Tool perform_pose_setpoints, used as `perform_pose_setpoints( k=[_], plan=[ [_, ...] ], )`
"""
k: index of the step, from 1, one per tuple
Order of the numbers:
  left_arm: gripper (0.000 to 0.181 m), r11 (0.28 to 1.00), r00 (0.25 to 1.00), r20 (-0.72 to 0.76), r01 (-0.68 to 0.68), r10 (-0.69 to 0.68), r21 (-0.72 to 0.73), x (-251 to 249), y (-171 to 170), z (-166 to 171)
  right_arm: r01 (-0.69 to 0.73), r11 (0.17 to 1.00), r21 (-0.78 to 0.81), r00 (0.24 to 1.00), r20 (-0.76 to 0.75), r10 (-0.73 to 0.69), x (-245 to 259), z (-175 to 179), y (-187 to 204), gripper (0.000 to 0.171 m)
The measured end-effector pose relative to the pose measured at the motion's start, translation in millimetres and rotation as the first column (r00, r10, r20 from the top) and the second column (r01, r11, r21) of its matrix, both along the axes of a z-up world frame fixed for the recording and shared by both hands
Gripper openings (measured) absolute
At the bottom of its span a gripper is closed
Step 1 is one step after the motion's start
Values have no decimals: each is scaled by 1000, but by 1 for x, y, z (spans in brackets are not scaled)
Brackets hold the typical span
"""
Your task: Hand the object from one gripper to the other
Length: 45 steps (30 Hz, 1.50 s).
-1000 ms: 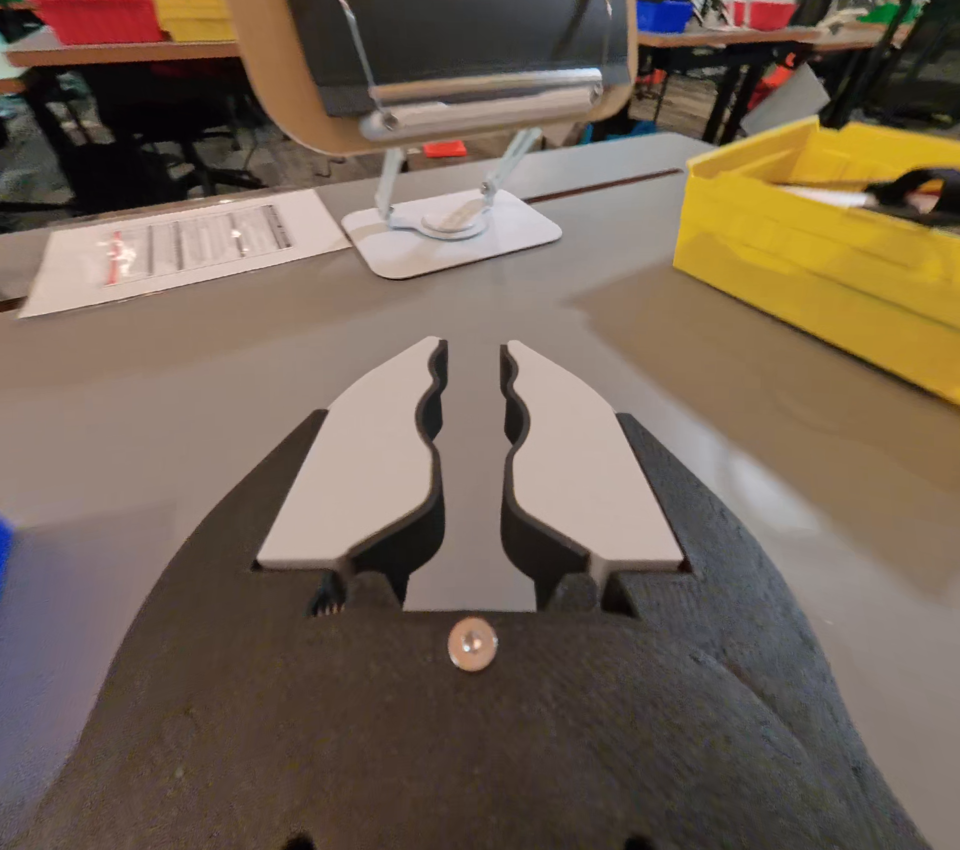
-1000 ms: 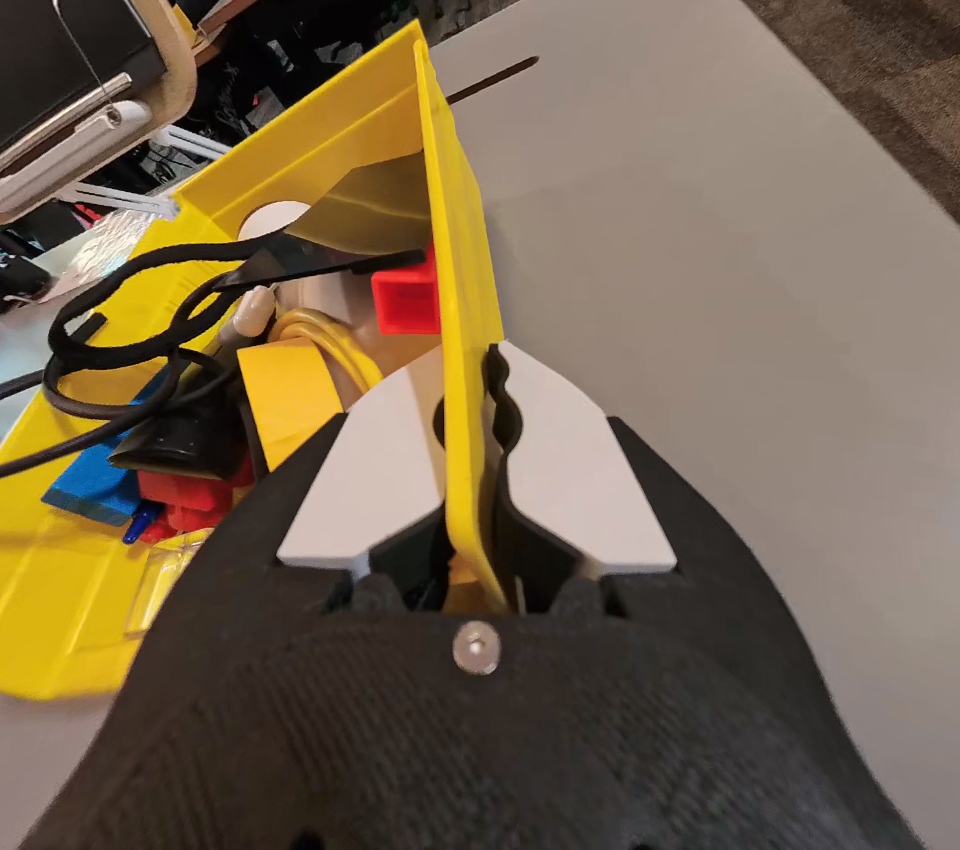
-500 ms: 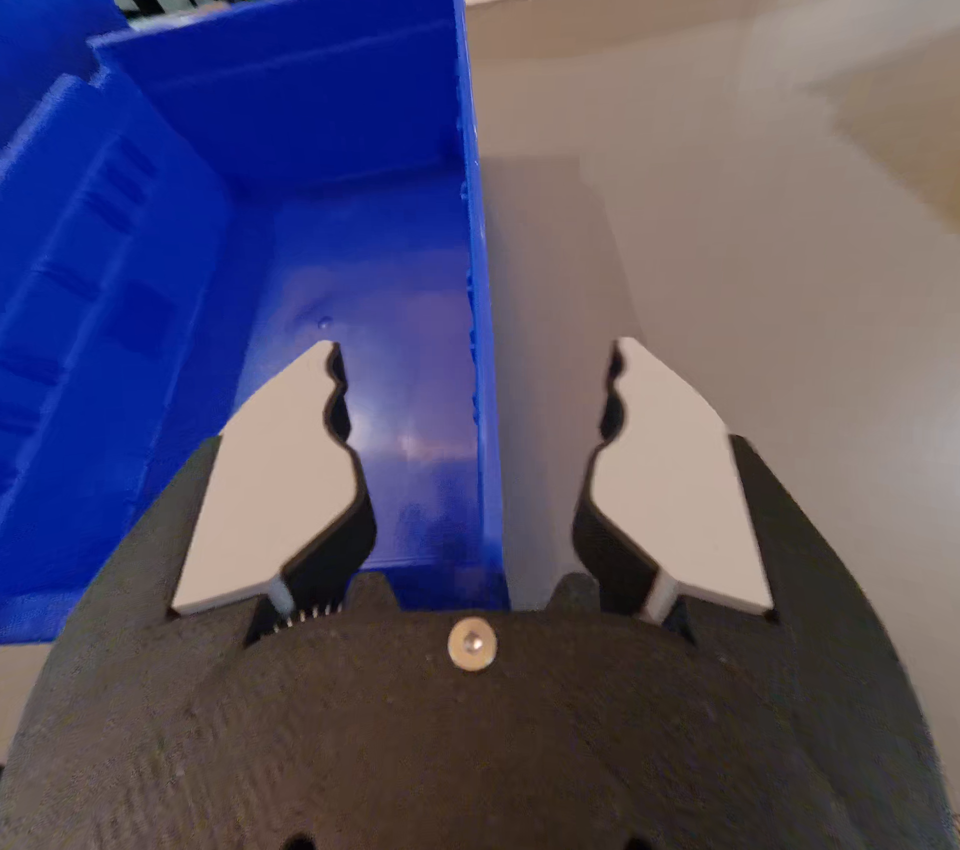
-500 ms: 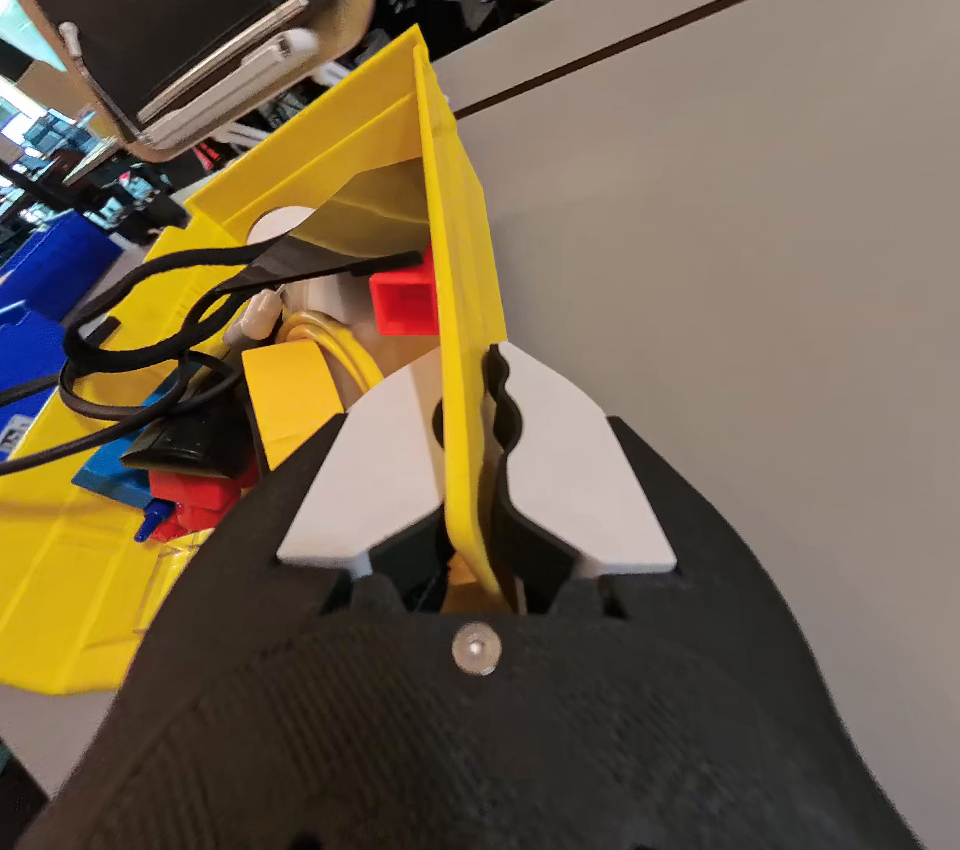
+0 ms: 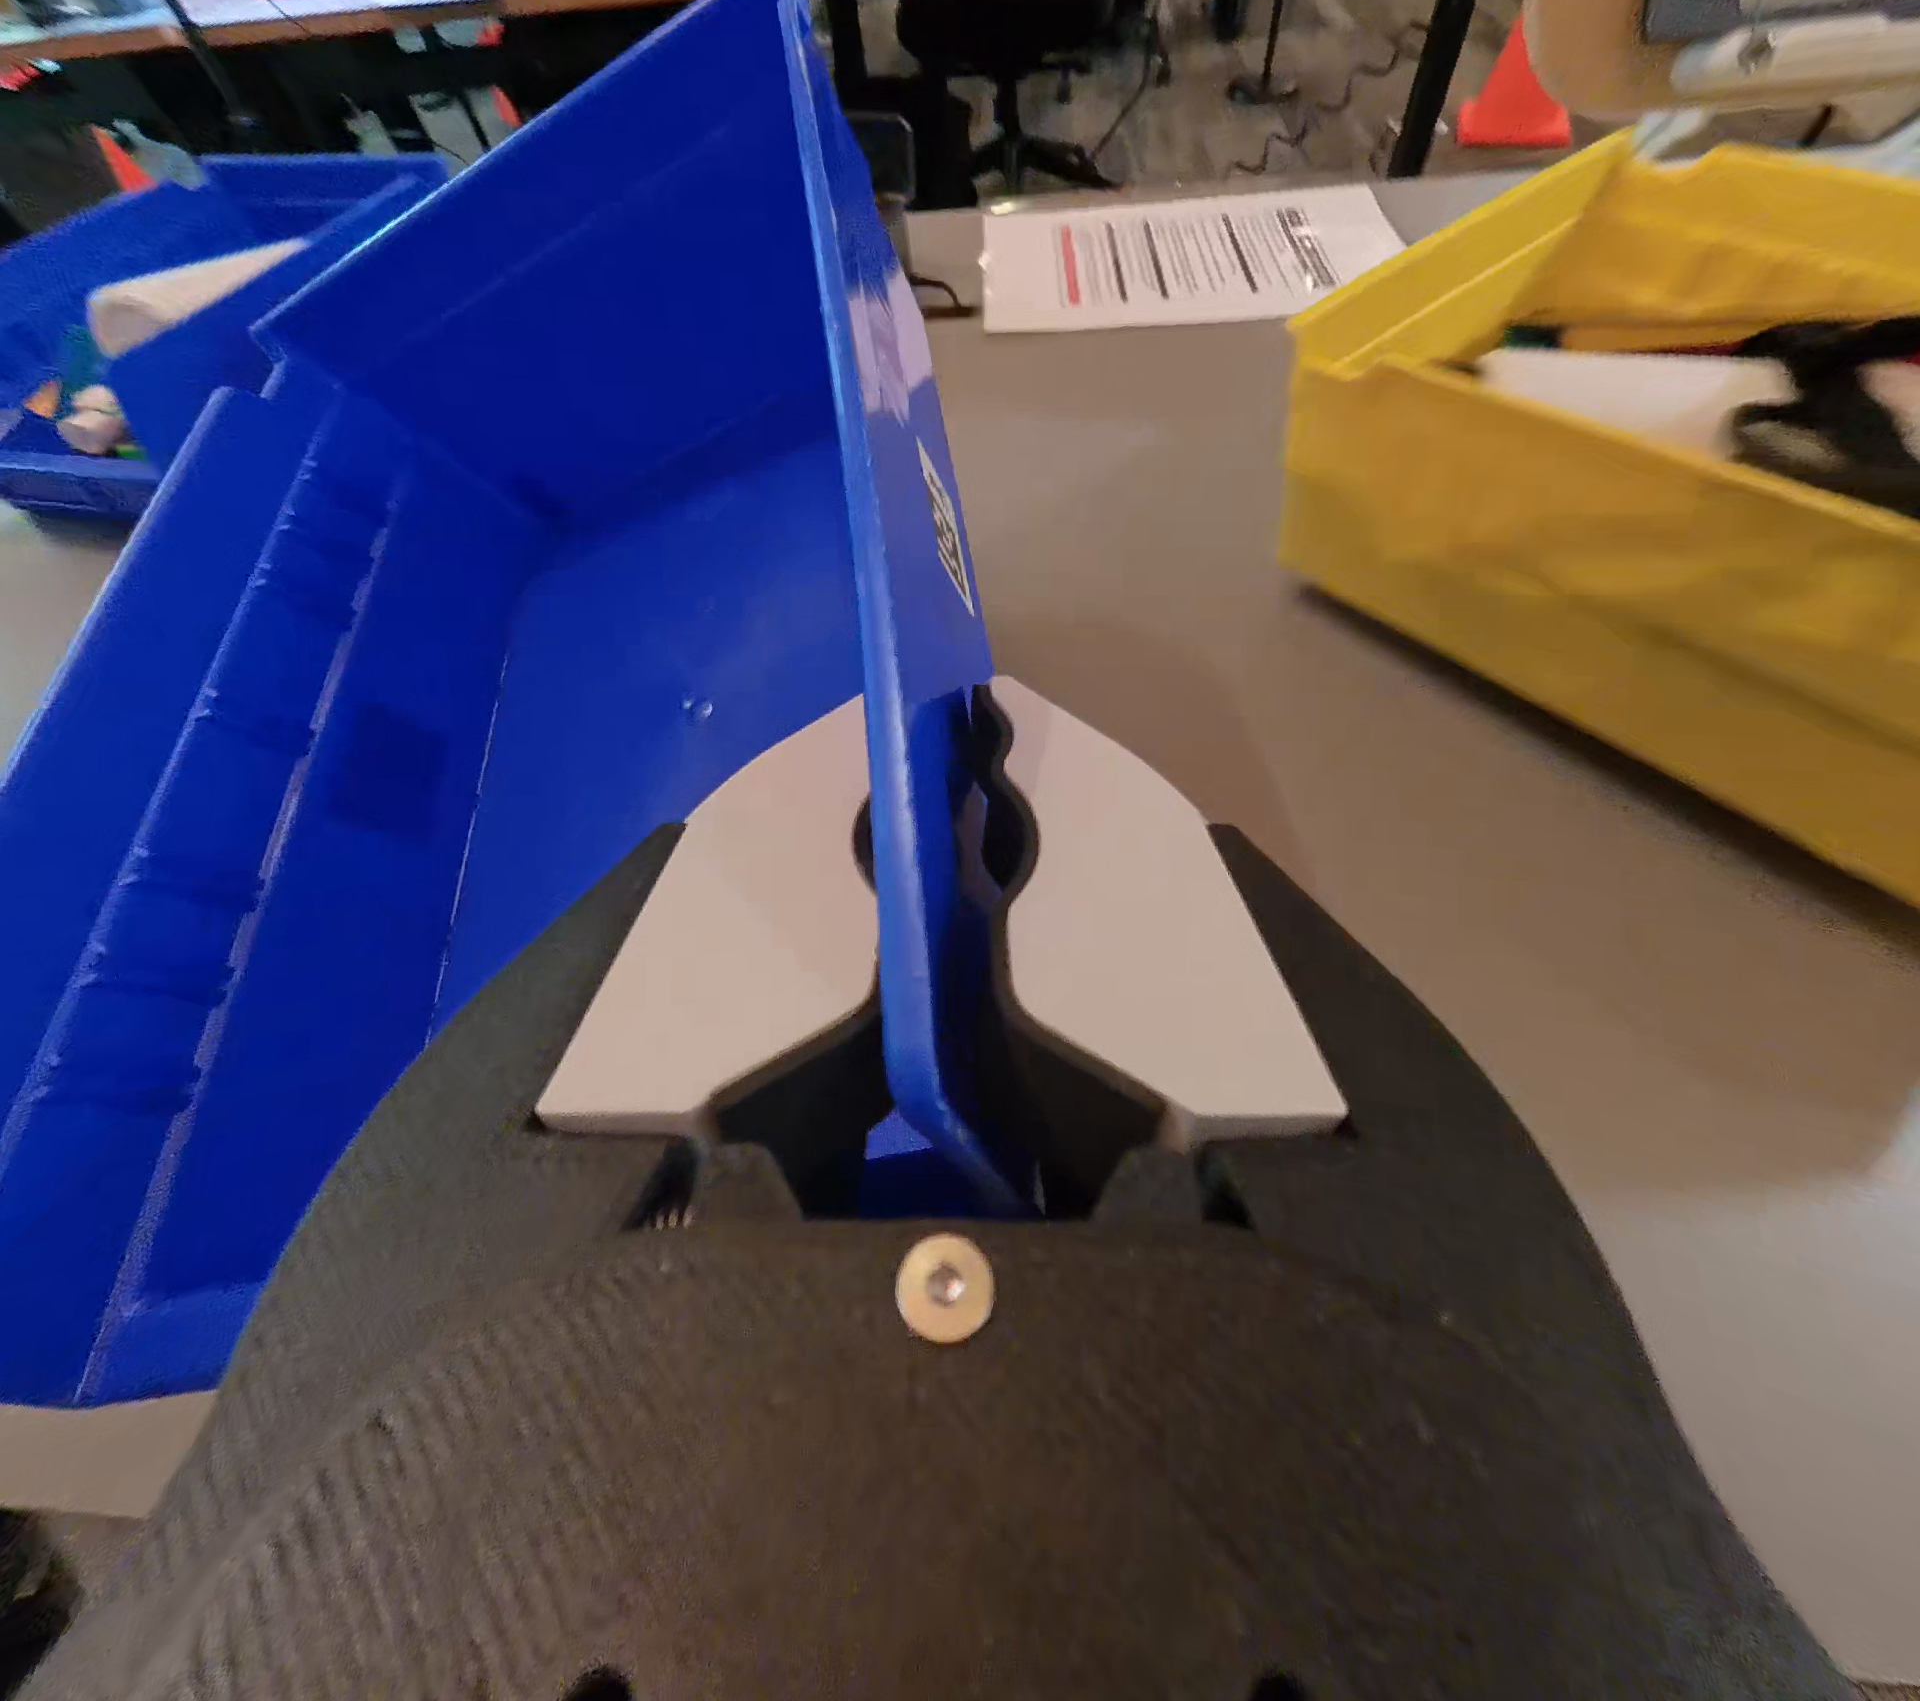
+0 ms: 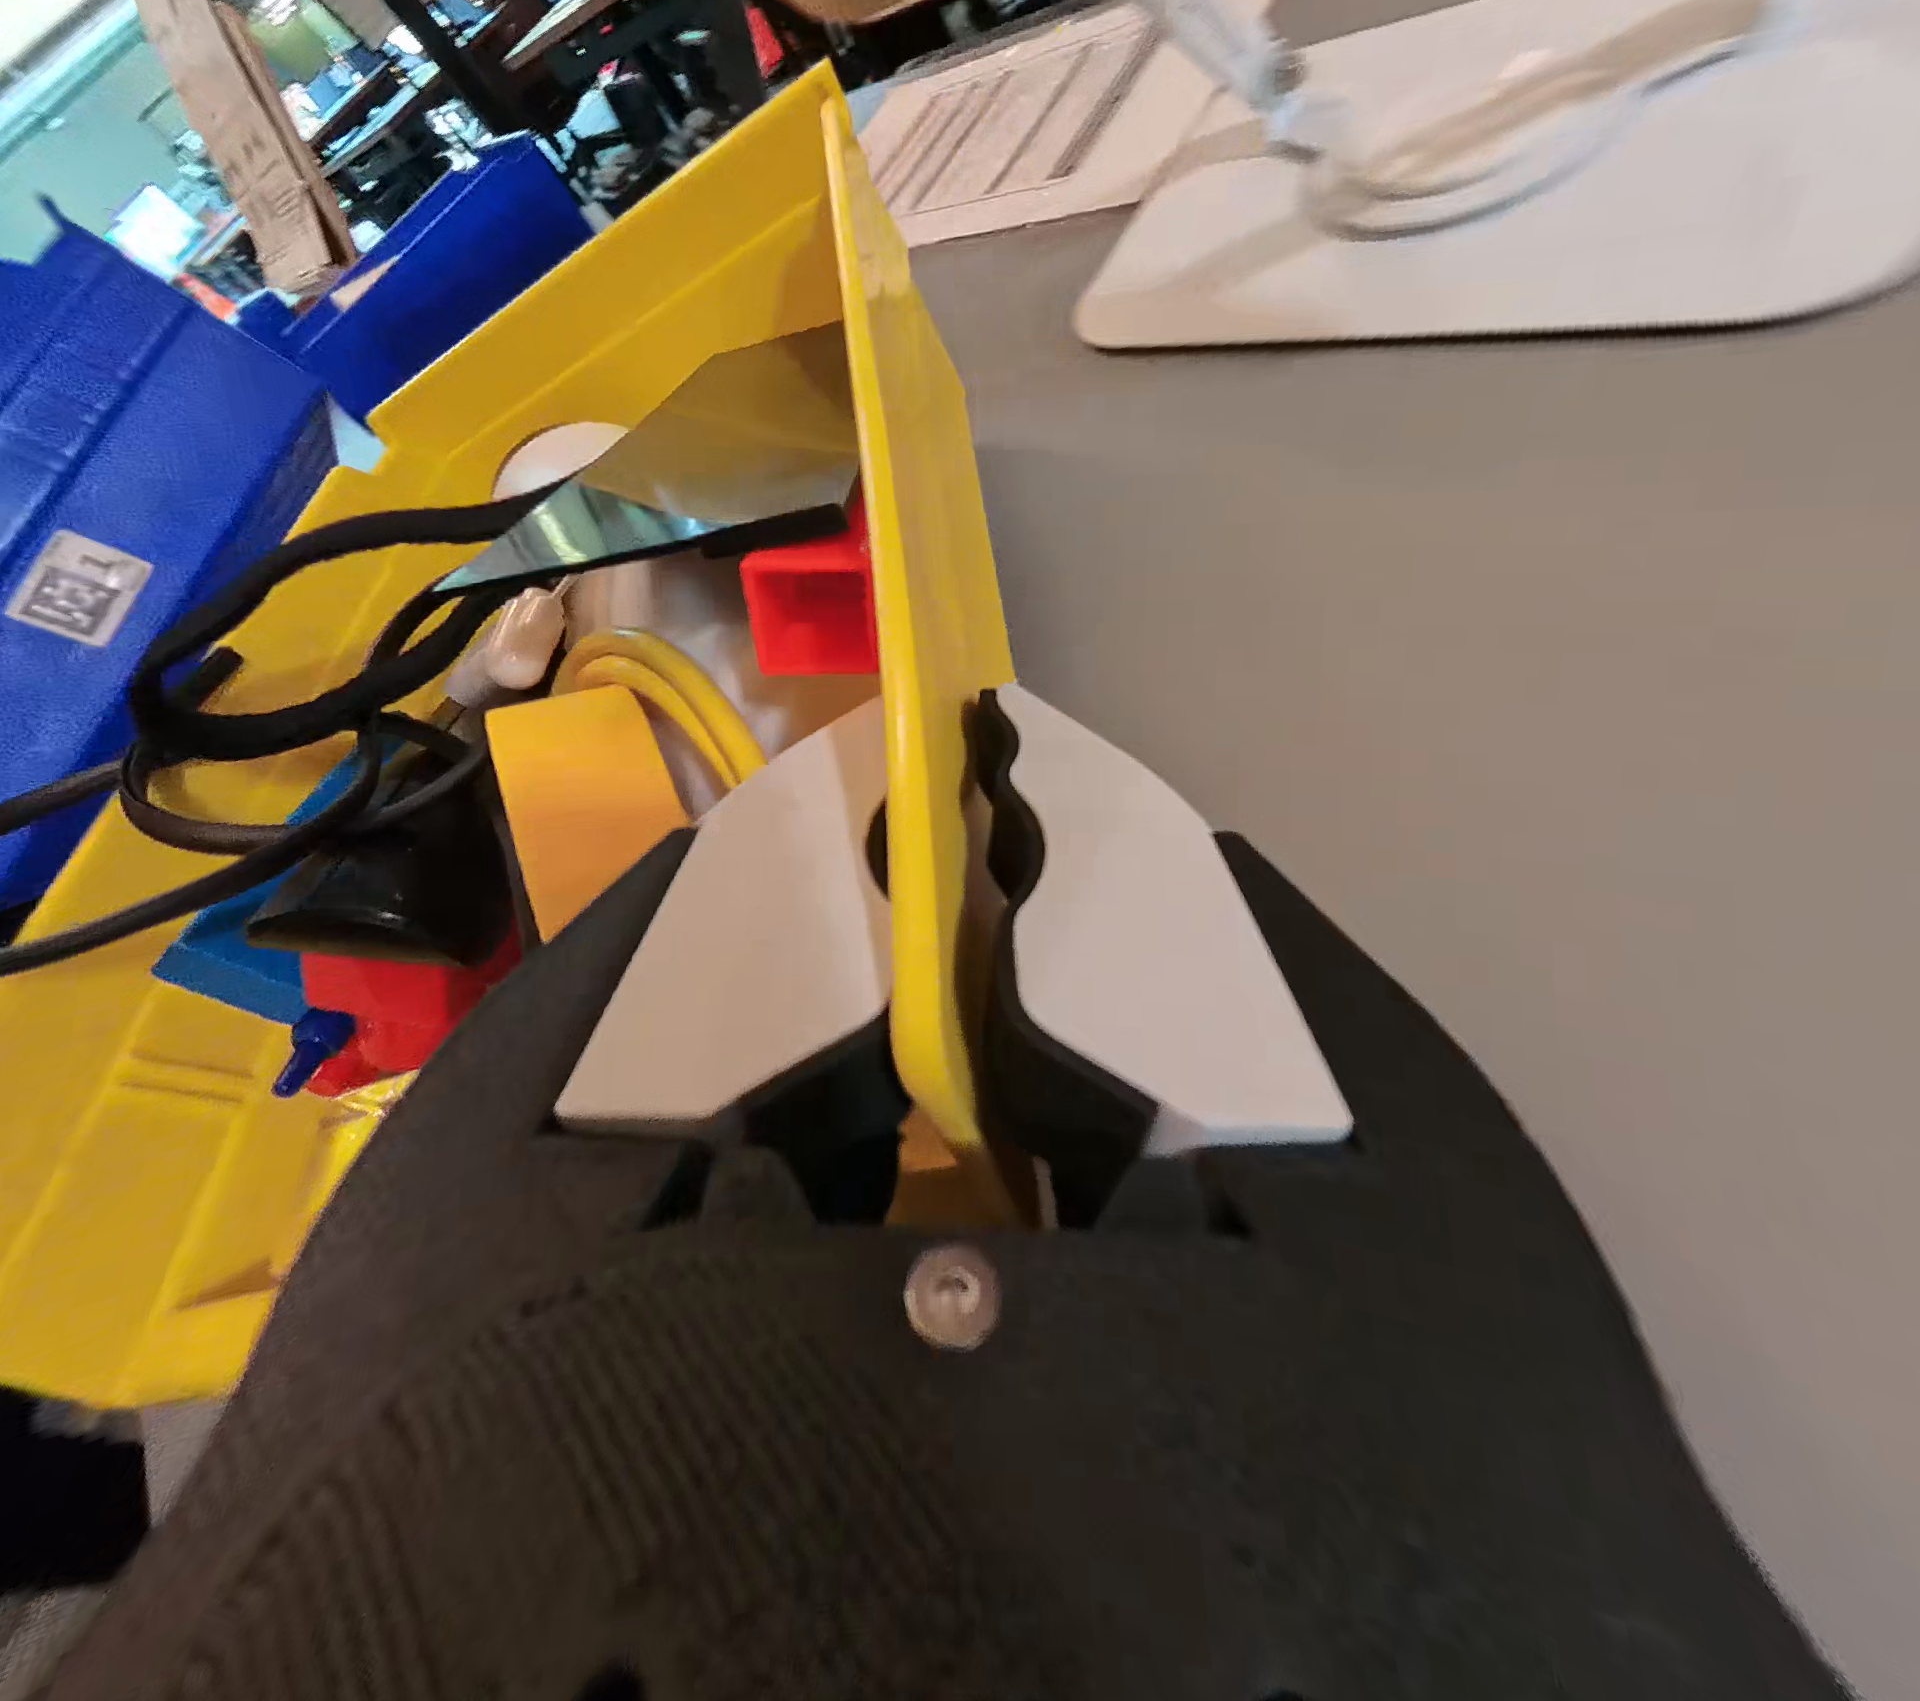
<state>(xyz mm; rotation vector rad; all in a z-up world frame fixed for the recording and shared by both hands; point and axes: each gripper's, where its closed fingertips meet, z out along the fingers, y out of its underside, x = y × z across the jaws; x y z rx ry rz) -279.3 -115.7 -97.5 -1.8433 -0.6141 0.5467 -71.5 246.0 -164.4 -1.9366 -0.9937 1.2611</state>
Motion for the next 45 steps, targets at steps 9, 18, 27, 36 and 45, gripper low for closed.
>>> perform_pose_setpoints(
  k=[9, 18, 27, 36, 45],
  plan=[
    [10, 991, 983, -127, -130, 133, 32, -15, -31, 27, 63, 997, -33, 997, -42, -64, -158, -13, -105, 18],
    [10, 977, 961, -186, -193, 207, 89, -9, -50, 61, -200, 963, 179, 977, 112, 182, -202, -10, -246, 45],
    [10, 987, 948, -296, -74, 113, 140, 41, -32, 116, -304, 874, 379, 945, 236, 227, -182, -6, -291, 50],
    [10, 970, 949, -289, 180, -127, 162, 109, 30, 131, -362, 920, 152, 930, 127, 345, -91, 20, -246, 80],
    [10, 685, 699, -176, 715, -693, 144, 280, 175, 108, 249, 890, 383, 957, 44, -287, 135, 22, -7, 76]
  ],
)
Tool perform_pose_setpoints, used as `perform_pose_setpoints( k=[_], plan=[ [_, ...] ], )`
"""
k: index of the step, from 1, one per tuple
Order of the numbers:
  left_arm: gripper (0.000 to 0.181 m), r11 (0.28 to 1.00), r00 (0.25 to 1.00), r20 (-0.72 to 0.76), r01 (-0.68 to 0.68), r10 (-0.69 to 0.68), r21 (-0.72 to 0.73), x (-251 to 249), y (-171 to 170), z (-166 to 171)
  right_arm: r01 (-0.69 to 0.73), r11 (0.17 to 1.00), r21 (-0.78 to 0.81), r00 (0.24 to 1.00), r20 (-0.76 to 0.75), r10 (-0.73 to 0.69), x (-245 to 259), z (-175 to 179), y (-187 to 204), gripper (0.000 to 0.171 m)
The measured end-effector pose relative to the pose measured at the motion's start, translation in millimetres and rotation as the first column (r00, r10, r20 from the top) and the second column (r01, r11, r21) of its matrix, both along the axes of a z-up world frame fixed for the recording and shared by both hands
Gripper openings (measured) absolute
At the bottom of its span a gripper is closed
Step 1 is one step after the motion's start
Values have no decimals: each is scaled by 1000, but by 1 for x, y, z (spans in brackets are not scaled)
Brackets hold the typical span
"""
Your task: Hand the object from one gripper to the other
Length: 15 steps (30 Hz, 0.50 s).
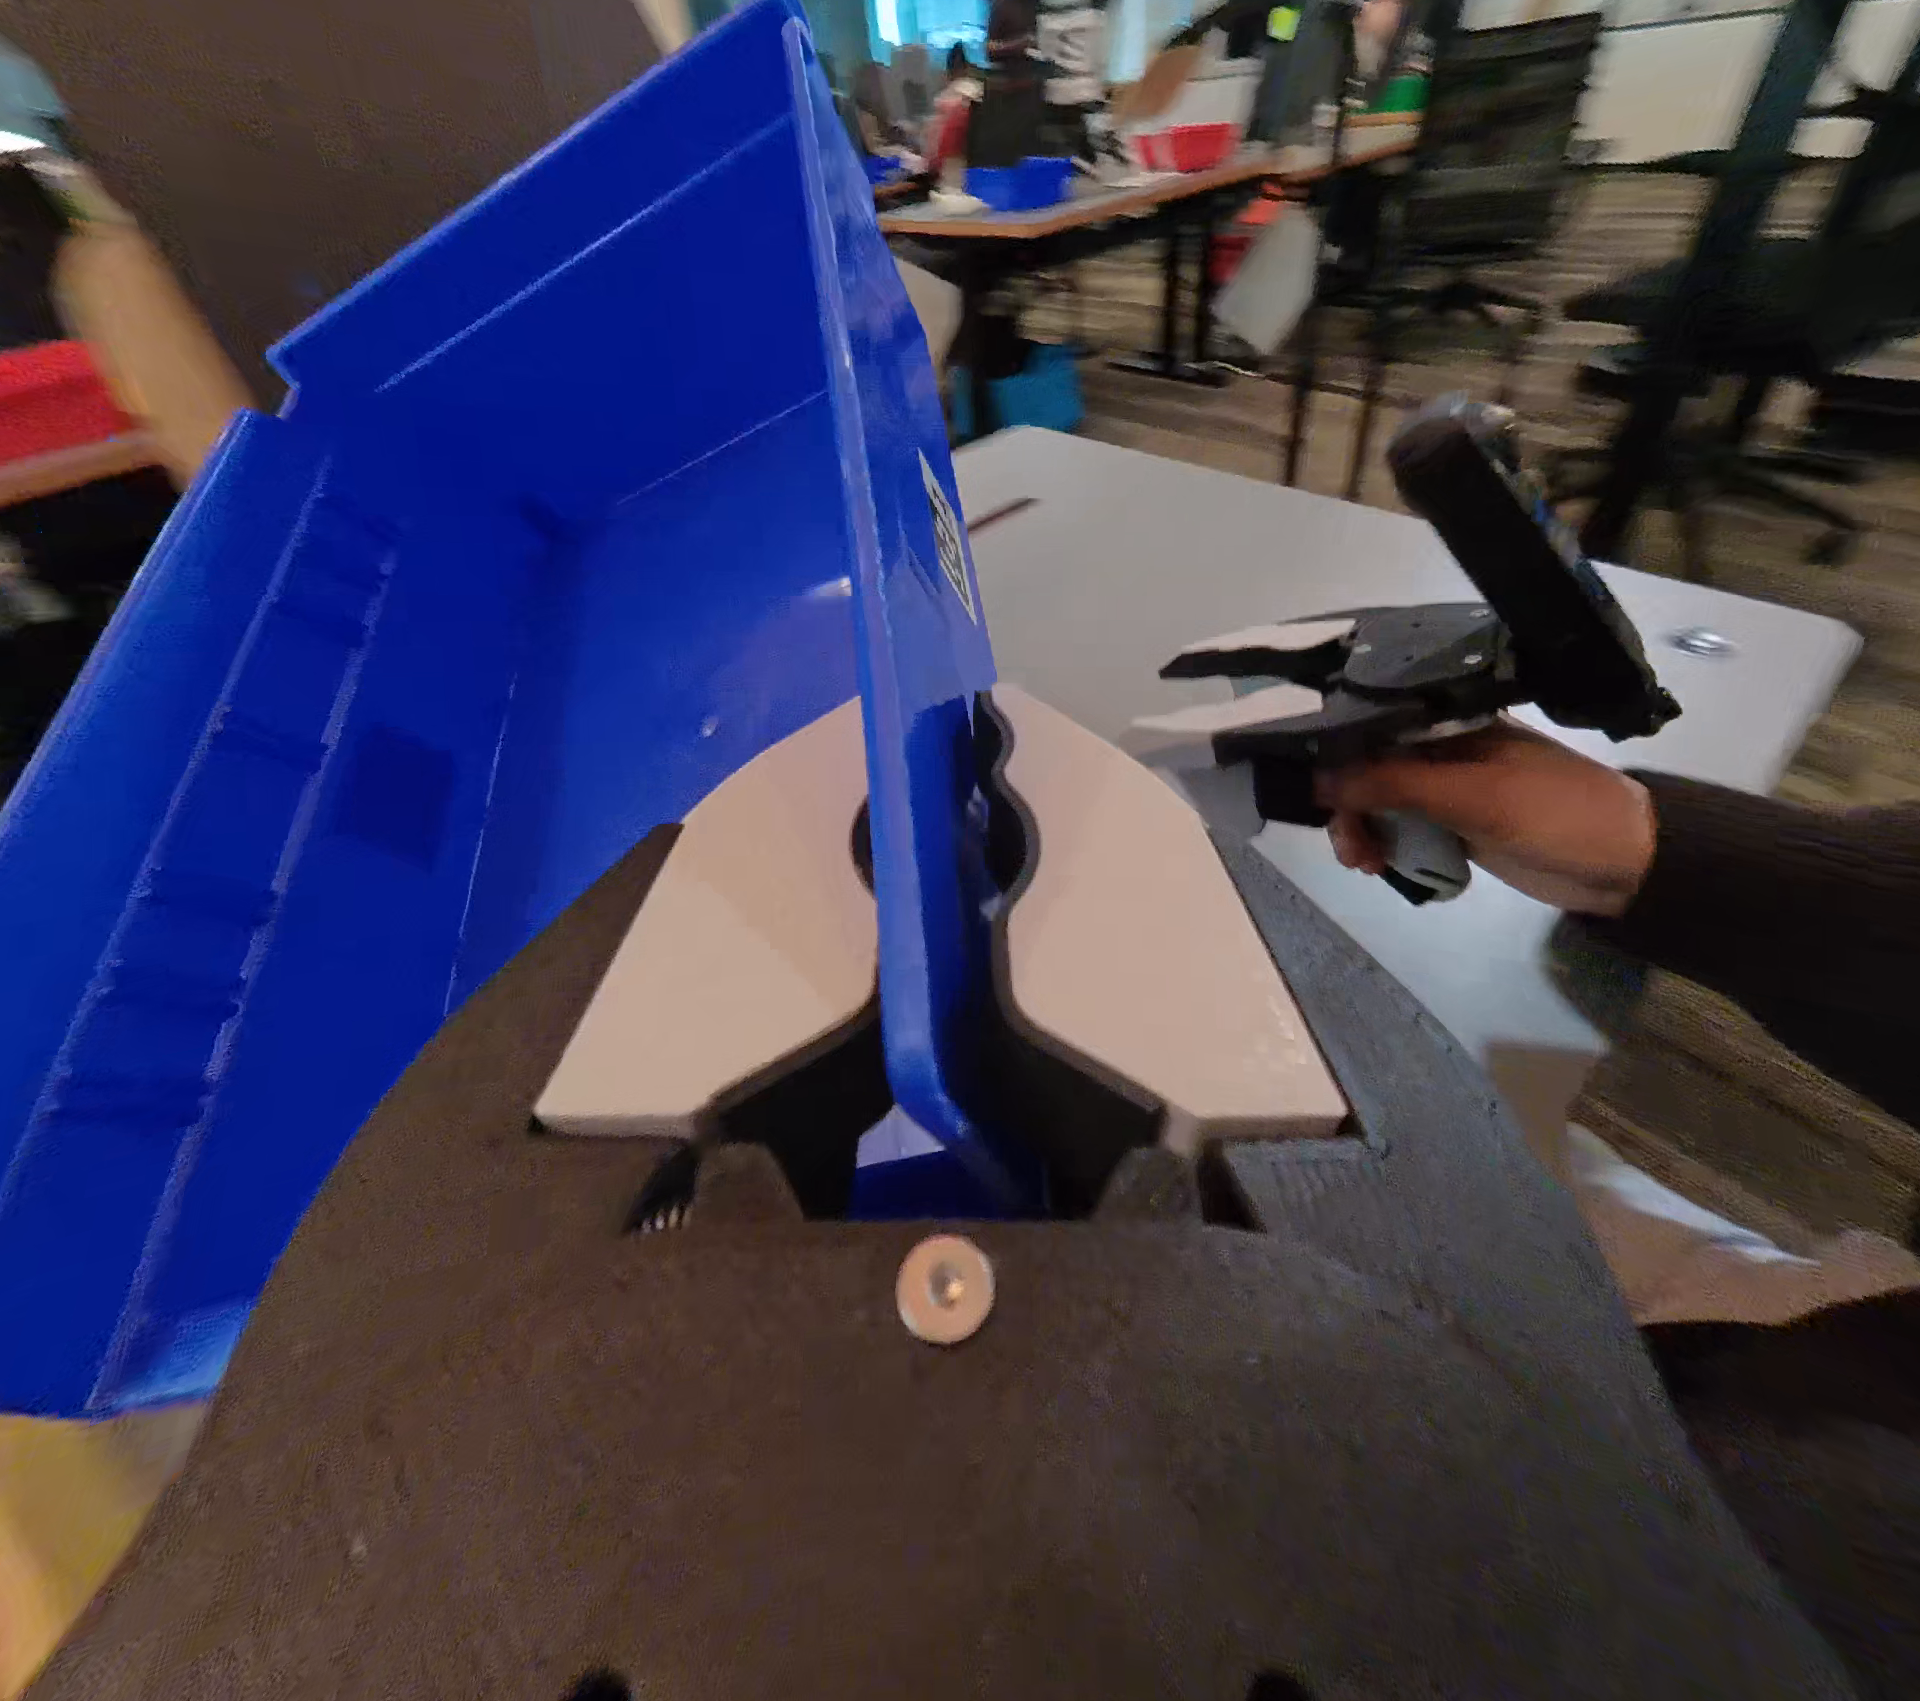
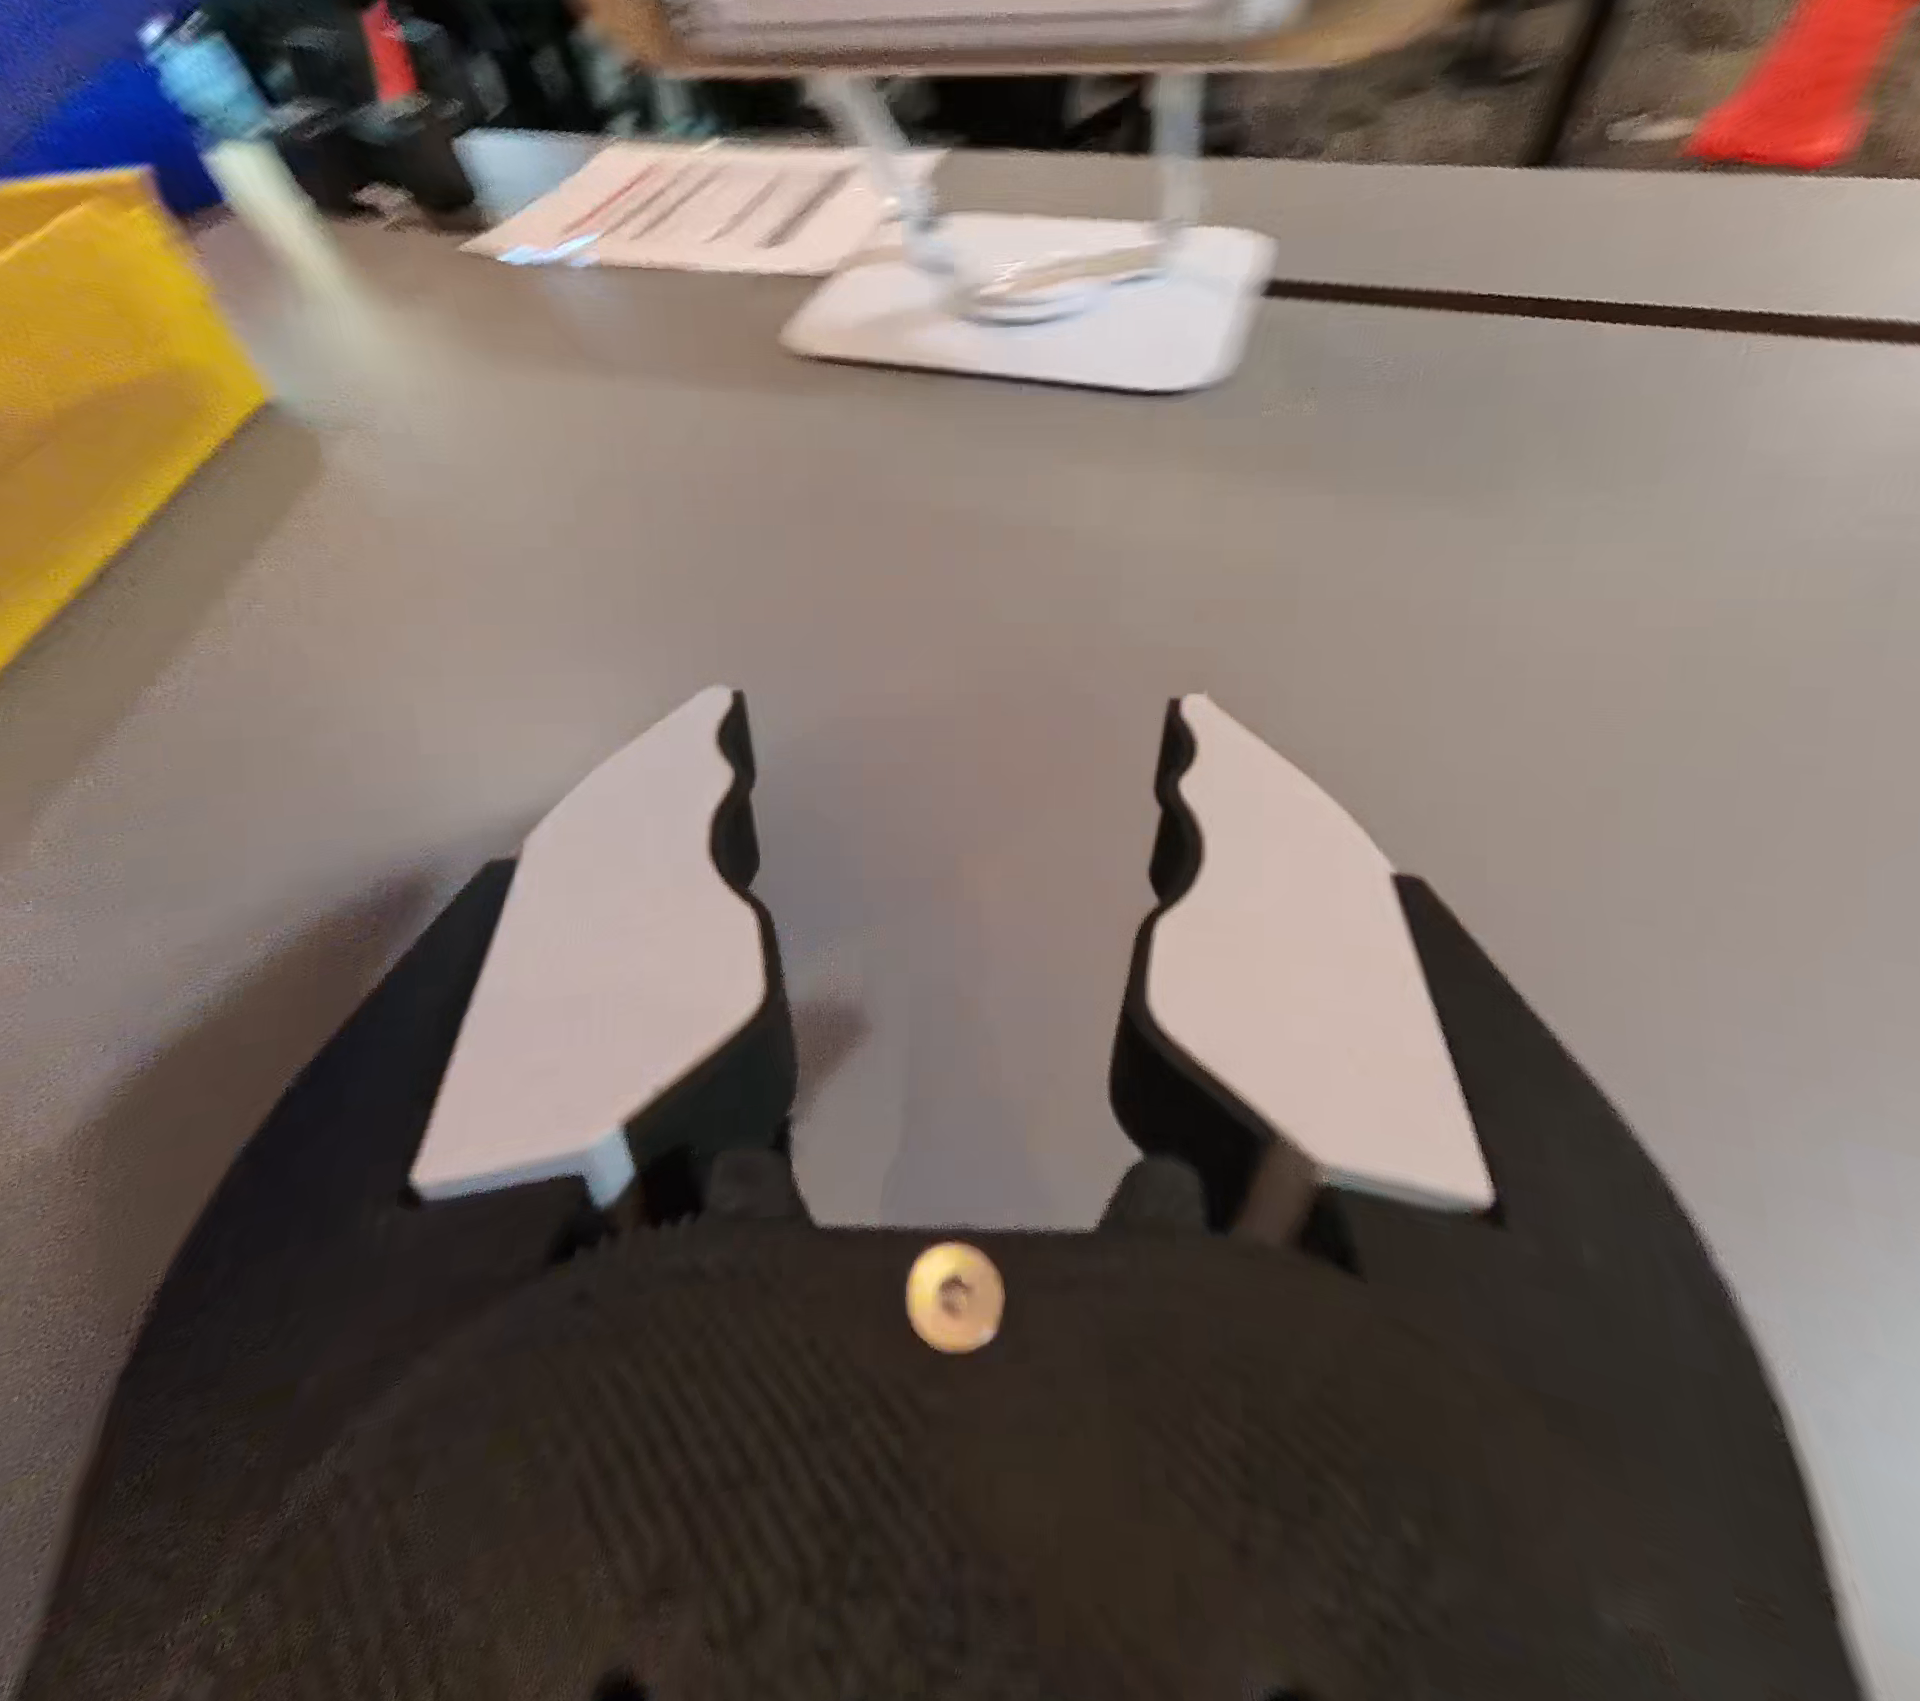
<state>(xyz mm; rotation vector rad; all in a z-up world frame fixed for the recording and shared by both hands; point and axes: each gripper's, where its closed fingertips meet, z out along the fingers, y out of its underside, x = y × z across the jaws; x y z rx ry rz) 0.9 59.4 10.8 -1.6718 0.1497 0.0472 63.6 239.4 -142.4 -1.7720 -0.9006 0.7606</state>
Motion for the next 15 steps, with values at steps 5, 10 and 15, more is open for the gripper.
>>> perform_pose_setpoints(
  k=[5, 10, 15],
  plan=[
    [11, 974, 989, -27, 135, -142, -182, 75, 80, -73, 268, 963, -28, 959, -93, -269, 117, 7, 54, 72],
    [11, 932, 975, -43, 195, -218, -306, 124, 140, -132, 331, 943, 43, 937, -131, -323, 144, 23, 76, 74],
    [11, 936, 970, -95, 186, -223, -300, 152, 184, -158, 434, 897, 90, 873, -287, -394, 153, 52, 79, 72]
  ],
)
